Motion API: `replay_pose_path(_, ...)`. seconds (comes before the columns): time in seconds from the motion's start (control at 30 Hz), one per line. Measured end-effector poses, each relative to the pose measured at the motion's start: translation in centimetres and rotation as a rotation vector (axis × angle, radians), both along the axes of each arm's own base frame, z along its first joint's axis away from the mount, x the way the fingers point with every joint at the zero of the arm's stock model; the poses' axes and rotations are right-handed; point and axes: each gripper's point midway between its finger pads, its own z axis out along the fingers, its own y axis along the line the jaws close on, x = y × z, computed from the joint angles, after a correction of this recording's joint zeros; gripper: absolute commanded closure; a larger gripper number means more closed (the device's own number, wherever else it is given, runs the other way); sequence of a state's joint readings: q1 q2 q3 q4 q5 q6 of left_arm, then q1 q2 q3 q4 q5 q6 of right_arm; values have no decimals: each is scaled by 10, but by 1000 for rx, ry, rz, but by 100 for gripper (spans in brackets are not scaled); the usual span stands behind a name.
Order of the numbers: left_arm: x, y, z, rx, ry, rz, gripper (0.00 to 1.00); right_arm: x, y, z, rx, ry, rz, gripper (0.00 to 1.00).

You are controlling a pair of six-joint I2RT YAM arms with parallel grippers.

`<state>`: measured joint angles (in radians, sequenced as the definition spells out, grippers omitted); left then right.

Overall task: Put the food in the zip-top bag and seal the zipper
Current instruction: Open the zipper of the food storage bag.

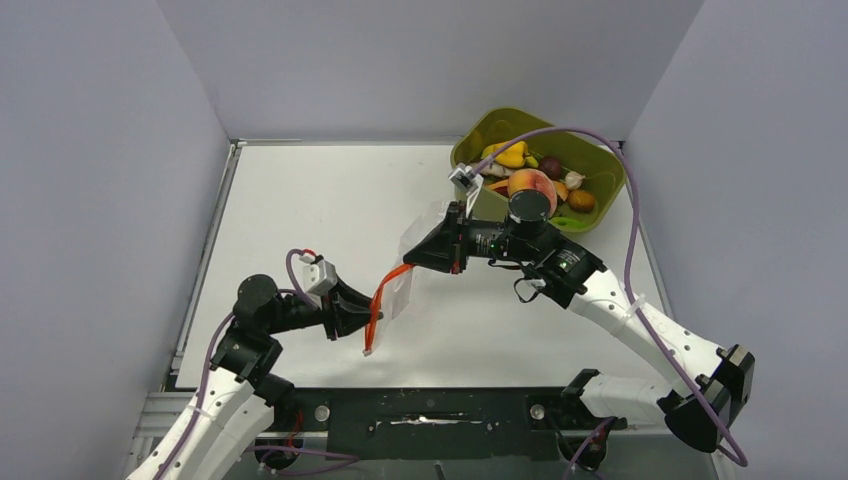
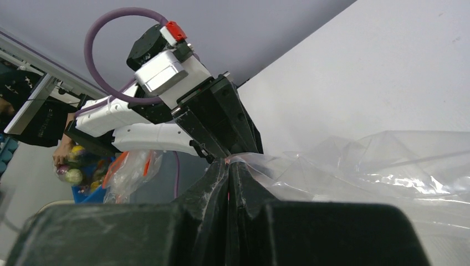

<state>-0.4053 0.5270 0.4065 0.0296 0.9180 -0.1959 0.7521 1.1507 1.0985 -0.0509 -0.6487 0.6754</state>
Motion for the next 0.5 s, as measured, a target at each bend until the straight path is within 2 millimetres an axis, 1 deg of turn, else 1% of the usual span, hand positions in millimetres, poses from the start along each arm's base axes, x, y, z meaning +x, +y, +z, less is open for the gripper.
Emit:
replay_pose_path(0.07,1,-1,5,-18,-18,0,85,2,2,-3,-3,16,-2,98)
replay_pose_path(0.1,1,-1,9,-27,-26,1,90,3,3,-5,-5,21,-2,94)
replay_pose_path(0.13,1,-1,12,-36,-36,1,98,4,4,-5,-5,22,-3,89)
replay_pose_path(0.17,1,-1,15,-43,-47,2,100,5,4,-6,-7,27,-5,84)
replay_pose_path(0.23,1,-1,19,-54,-63,5,100,7,4,-7,-10,31,-21,70)
replay_pose_path(0.3,4,-1,21,-57,-74,20,100,13,3,-10,-23,38,-56,53)
replay_pose_path(0.37,8,0,21,-56,-73,43,100,21,0,-19,-55,63,-117,39)
replay_pose_path(0.43,13,1,19,-52,-66,74,100,31,-6,-28,-96,95,-192,29)
replay_pose_path(0.5,23,3,16,-38,-40,123,100,41,-14,-37,-140,133,-282,24)
